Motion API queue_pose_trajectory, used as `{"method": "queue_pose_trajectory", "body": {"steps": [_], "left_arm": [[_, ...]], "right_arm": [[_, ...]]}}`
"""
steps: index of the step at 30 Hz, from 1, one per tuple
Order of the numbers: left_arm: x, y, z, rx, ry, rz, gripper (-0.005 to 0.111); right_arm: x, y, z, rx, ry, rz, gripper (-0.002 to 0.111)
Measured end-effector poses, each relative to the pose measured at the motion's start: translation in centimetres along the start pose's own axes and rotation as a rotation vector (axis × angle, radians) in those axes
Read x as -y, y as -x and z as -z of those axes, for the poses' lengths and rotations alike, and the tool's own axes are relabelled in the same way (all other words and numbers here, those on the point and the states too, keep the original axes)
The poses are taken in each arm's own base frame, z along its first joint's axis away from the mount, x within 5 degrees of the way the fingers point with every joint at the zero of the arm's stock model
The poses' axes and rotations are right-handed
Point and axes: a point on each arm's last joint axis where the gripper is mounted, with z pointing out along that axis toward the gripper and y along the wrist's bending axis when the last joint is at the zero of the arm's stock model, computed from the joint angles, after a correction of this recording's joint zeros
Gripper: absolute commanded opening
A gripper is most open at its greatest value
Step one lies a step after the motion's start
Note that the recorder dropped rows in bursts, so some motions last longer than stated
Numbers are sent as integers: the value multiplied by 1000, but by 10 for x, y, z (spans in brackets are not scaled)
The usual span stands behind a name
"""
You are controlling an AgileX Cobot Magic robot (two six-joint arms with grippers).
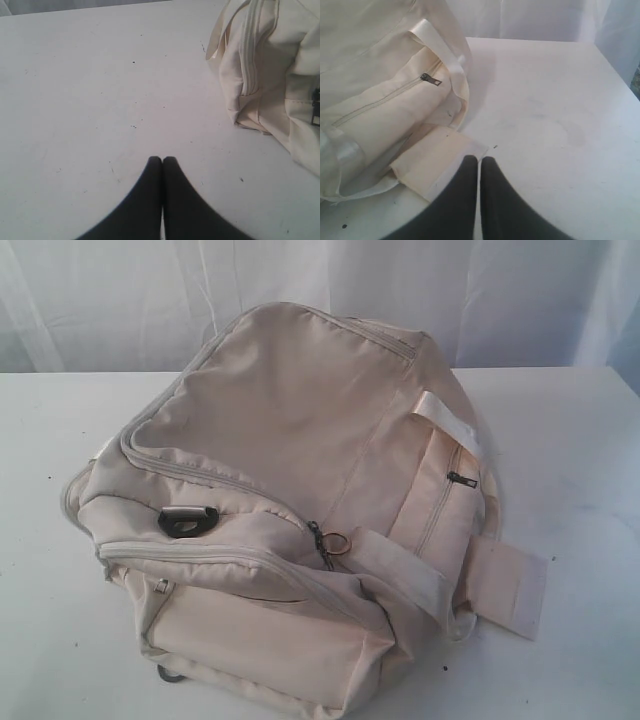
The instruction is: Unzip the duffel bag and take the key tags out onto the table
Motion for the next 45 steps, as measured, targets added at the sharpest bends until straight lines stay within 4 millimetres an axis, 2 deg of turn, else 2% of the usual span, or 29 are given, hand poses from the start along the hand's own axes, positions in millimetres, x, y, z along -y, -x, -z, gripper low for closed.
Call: {"method": "queue_pose_trajectory", "body": {"steps": [3,5,7,9,11,16,24,28,30,32,35,38,42,45], "left_arm": [[0,0,0,0,0,0,1],[0,0,0,3,1,0,1],[-1,7,0,78,15,0,1],[-5,25,3,279,52,0,1],[-6,34,7,386,71,0,1],[-8,43,11,505,89,14,1],[-12,68,33,888,-8,348,1],[-13,73,40,982,-39,395,1],[-13,77,41,963,-43,402,1],[-13,91,45,930,-44,399,1],[-13,120,51,849,-10,322,1],[-13,155,52,706,32,182,1],[-11,188,38,335,-4,118,0],[0,202,22,59,-120,5,0]], "right_arm": [[0,1,0,6,0,2,3],[0,6,0,70,1,2,3],[0,17,2,185,2,2,3],[0,28,4,309,4,2,3],[0,30,5,333,4,2,3],[0,35,7,392,5,-1,3],[-1,45,12,511,67,-228,3],[-1,45,12,506,108,-387,3],[-1,45,12,503,138,-496,0],[-1,44,12,495,150,-550,0],[-1,42,7,407,133,-595,0],[-1,49,1,266,98,-607,0],[-8,75,-13,48,97,-491,0],[-23,101,-27,-145,174,-304,0]]}}
